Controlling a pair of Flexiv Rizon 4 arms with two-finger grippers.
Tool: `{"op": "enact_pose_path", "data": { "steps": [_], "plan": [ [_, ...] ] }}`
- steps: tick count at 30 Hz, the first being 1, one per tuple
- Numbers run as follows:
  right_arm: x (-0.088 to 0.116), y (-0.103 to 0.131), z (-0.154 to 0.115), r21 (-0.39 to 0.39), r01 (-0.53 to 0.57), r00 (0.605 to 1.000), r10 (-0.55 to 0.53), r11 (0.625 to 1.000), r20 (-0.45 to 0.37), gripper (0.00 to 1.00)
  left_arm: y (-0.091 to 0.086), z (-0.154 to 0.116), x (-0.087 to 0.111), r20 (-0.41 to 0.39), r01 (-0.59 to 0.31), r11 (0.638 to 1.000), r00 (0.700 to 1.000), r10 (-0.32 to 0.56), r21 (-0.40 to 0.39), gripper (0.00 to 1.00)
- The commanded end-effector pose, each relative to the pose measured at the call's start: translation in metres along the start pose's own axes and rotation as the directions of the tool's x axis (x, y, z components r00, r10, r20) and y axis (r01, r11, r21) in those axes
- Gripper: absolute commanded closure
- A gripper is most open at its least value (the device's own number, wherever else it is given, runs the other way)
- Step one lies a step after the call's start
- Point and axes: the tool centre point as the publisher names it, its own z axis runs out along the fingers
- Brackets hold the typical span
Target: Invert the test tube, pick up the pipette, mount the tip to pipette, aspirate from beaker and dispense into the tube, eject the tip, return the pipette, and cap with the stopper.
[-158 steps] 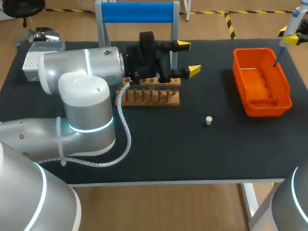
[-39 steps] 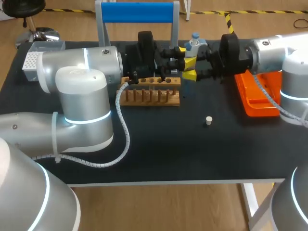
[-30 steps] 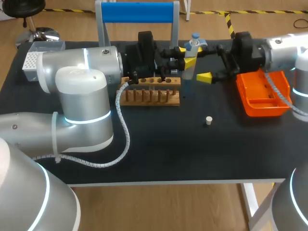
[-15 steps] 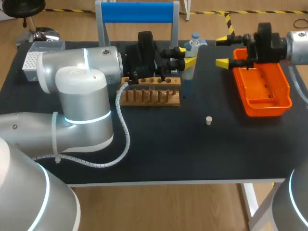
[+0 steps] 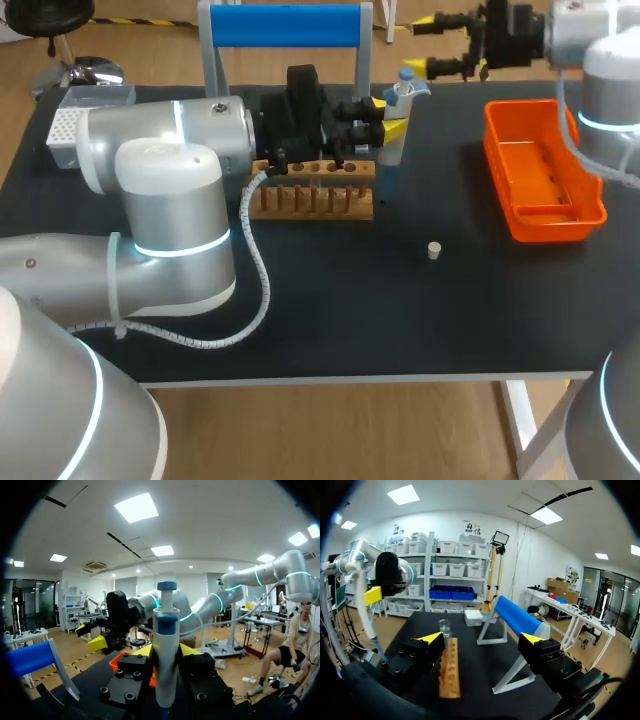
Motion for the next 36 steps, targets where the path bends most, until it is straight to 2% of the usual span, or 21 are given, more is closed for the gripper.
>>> {"op": "enact_pose_path", "data": {
  "steps": [1,11,26,36],
  "plan": [
    [-0.035,0.006,0.034,0.046,0.002,1.0,-0.002,0.999,-0.008,0.0,0.001,0.002,0.001,0.006,-0.002,1.0,1.0,0.002,0.004,1.0],
    [-0.057,0.016,0.07,0.088,-0.02,1.0,0.019,0.996,0.011,0.0,0.001,0.002,0.001,0.006,-0.002,1.0,1.0,0.002,0.004,1.0],
    [-0.052,0.014,0.113,0.11,-0.025,1.0,0.026,0.994,-0.008,0.0,0.001,0.002,0.001,0.006,-0.002,1.0,1.0,0.002,0.004,1.0],
    [-0.052,0.014,0.116,0.127,0.0,1.0,0.0,0.992,-0.003,0.0,0.001,0.002,0.001,0.006,-0.002,1.0,1.0,0.002,0.004,1.0]
  ]
}}
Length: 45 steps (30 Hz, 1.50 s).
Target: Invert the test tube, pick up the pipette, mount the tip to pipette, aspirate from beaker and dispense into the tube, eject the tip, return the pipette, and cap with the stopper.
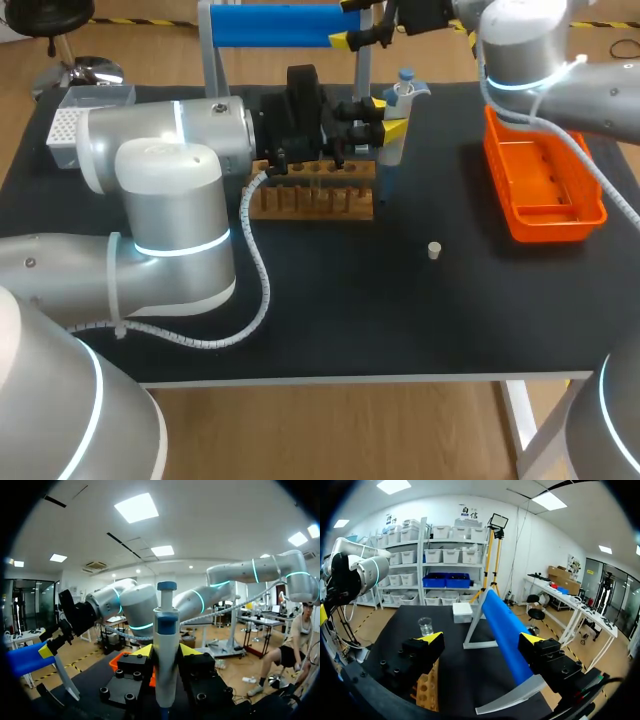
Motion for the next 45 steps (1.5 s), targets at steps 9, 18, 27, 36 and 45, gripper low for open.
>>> {"op": "enact_pose_path", "data": {
  "steps": [9,18,27,36,45],
  "plan": [
    [-0.001,0.0,0.0,0.003,0.0,1.0,0.0,1.0,-0.002,0.0,0.001,0.002,0.001,0.006,-0.002,1.0,1.0,0.002,0.004,1.0],
    [-0.001,0.0,0.0,0.003,0.0,1.0,0.0,1.0,-0.002,0.0,0.001,0.002,0.001,0.006,-0.002,1.0,1.0,0.002,0.004,1.0],
    [-0.001,0.0,0.0,0.003,0.0,1.0,0.0,1.0,-0.002,0.0,0.002,-0.016,-0.011,0.075,-0.002,0.999,0.997,0.006,-0.048,1.0],
    [-0.001,0.0,0.0,0.003,0.0,1.0,0.0,1.0,-0.002,0.0,0.003,-0.115,-0.052,0.297,0.031,0.984,0.955,0.023,-0.176,1.0],
    [-0.001,0.0,0.0,0.003,0.0,1.0,0.0,1.0,-0.002,0.0,0.002,-0.165,-0.092,0.392,0.071,0.959,0.919,0.044,-0.273,1.0]
  ]
}}
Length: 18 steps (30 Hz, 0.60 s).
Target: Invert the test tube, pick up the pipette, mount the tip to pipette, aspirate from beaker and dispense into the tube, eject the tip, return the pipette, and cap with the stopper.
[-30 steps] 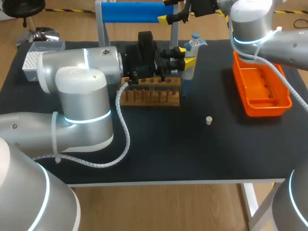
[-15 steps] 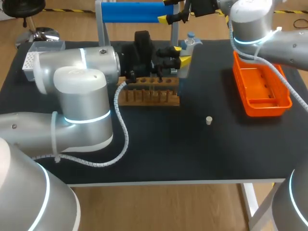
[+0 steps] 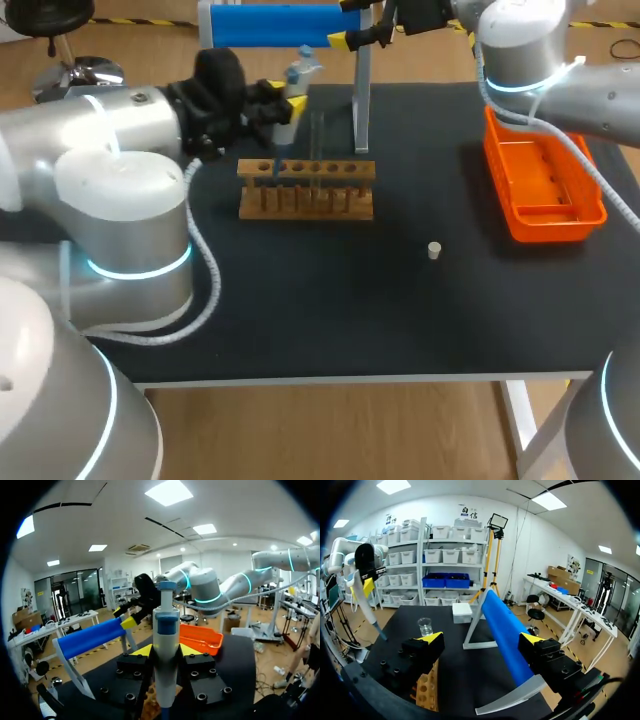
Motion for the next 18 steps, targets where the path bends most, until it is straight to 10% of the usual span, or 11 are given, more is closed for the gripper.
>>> {"op": "enact_pose_path", "data": {
  "steps": [1,18],
  "plan": [
    [-0.001,0.0,-0.001,0.003,-0.001,1.0,0.001,1.0,-0.004,0.0,-0.004,-0.032,-0.024,-0.037,0.0,0.998,0.999,-0.003,-0.07,1.0],
    [-0.001,0.0,-0.001,0.003,-0.001,1.0,0.001,1.0,-0.004,0.0,0.005,0.0,-0.119,0.168,0.118,0.976,0.982,-0.087,-0.182,1.0]
  ]
}}
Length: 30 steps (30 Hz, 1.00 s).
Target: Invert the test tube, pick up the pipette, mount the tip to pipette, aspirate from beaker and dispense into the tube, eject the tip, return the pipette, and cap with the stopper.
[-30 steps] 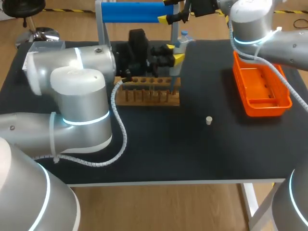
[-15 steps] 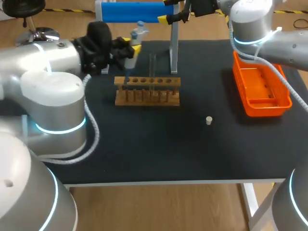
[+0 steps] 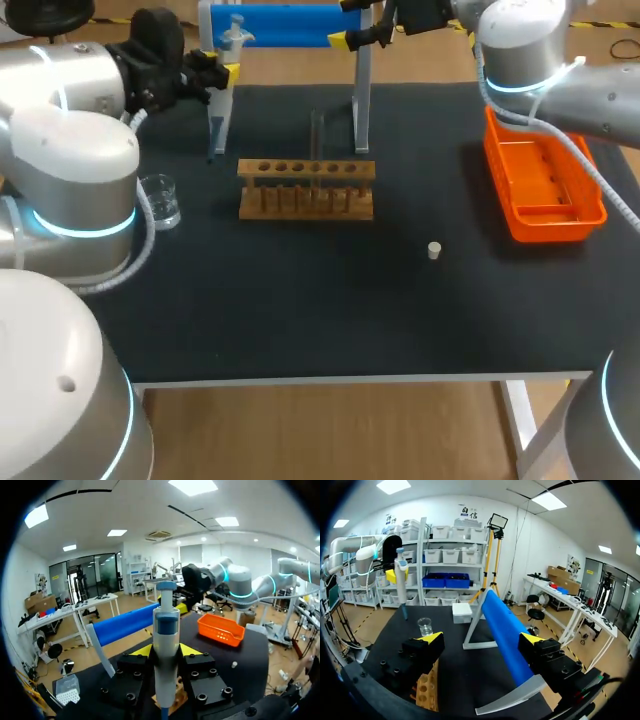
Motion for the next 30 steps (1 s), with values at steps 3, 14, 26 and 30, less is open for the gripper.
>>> {"op": "enact_pose_path", "data": {
  "steps": [3,14,26,30],
  "plan": [
    [-0.001,0.0,-0.001,0.003,-0.001,1.0,0.001,1.0,-0.005,0.0,-0.009,0.043,-0.018,0.065,0.033,0.995,0.998,-0.027,-0.097,1.0],
    [-0.001,0.0,-0.001,0.003,-0.001,1.0,0.001,1.0,-0.005,0.0,-0.009,0.071,-0.05,0.199,0.092,0.99,0.977,-0.07,-0.105,1.0],
    [-0.001,0.0,-0.001,0.003,-0.001,1.0,0.001,1.0,-0.005,0.0,-0.014,0.089,-0.08,0.311,0.127,0.986,0.947,-0.087,-0.111,1.0],
    [-0.001,0.0,-0.001,0.003,-0.001,1.0,0.001,1.0,-0.005,0.0,-0.012,0.096,-0.087,0.343,0.138,0.981,0.936,-0.084,-0.137,1.0]
  ]
}}
